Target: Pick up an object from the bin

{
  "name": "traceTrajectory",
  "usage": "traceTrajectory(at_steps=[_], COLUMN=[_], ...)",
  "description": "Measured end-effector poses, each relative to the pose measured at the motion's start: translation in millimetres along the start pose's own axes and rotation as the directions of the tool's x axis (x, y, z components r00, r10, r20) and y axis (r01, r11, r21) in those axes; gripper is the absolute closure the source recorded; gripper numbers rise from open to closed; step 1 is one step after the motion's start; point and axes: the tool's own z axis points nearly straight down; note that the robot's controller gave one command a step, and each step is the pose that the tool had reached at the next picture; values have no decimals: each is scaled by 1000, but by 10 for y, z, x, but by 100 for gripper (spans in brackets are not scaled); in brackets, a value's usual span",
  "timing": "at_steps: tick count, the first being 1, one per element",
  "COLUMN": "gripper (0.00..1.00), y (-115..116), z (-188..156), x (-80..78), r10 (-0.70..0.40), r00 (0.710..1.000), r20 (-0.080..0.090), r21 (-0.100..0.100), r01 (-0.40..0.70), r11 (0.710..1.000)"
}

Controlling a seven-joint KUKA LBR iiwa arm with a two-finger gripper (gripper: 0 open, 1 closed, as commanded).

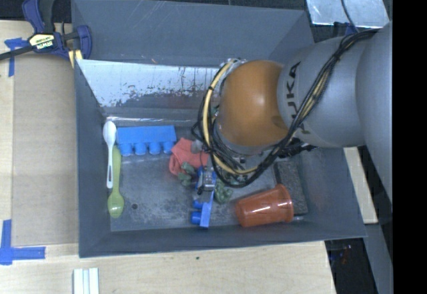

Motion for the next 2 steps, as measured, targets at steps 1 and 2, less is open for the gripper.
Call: traceTrajectory(at_steps=[1, 2], gripper=[100, 100], y=[-387, -387], z=[221, 221], x=[-569, -569], r10=[97, 97], r00=[995, 995], r20=[14, 13], r21=[-6, -6], r01=[-97, -97], r11=[995, 995])
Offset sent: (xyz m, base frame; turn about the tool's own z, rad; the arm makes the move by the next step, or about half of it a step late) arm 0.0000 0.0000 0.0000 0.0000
